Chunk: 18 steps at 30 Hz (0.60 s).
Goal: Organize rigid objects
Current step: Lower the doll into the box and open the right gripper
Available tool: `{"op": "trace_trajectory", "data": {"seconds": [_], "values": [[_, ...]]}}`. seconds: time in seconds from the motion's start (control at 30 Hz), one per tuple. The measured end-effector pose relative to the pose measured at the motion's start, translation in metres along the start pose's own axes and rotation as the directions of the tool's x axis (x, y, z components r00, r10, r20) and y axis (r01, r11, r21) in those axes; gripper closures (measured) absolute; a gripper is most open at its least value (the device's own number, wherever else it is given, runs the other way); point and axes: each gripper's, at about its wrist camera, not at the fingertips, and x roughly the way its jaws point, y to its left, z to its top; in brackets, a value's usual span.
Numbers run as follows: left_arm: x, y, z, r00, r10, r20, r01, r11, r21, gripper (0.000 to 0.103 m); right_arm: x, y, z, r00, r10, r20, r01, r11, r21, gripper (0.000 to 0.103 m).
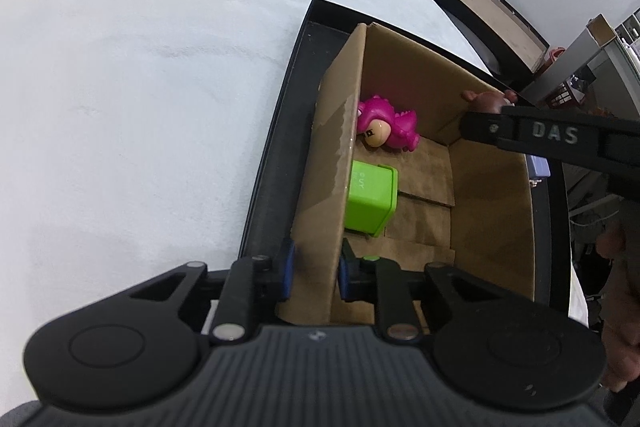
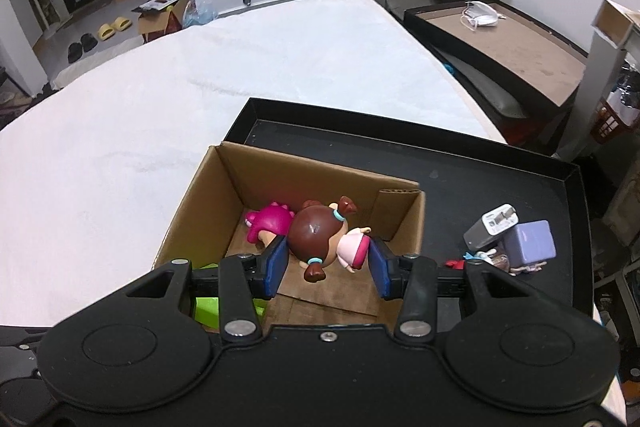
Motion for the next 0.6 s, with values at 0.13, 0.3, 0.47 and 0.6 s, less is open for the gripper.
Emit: {"op": "trace_trajectory", "data": {"seconds": [0.13, 0.3, 0.47, 0.6], "values": [[0.0, 0.001, -0.001, 1.0, -0.002, 0.001, 0.002, 1.0, -0.001, 0.084, 0.006, 0.005, 0.001, 0.999, 0.033, -0.018, -0.033, 0.999, 0.011, 0.06], [-0.001, 0.0, -0.001, 1.0, 0.002, -0.001, -0.002, 1.0, -0.003, 0.084, 0.01, 0.017, 0.002, 0.998, 0.062, -0.03, -0.062, 0.998, 0.009, 0.06], [0.0, 0.0, -0.001, 1.0, 0.003, -0.001, -0.003, 1.0, -0.007, 0.084, 0.008, 0.021, 0.005, 0.985, 0.169, -0.035, -0.167, 0.985, 0.046, 0.056], [0.0, -0.002, -0.001, 1.0, 0.011, 0.0, -0.011, 1.0, -0.001, 0.084, -0.001, 0.016, 0.006, 0.986, 0.163, -0.021, -0.161, 0.985, 0.054, 0.055]]}}
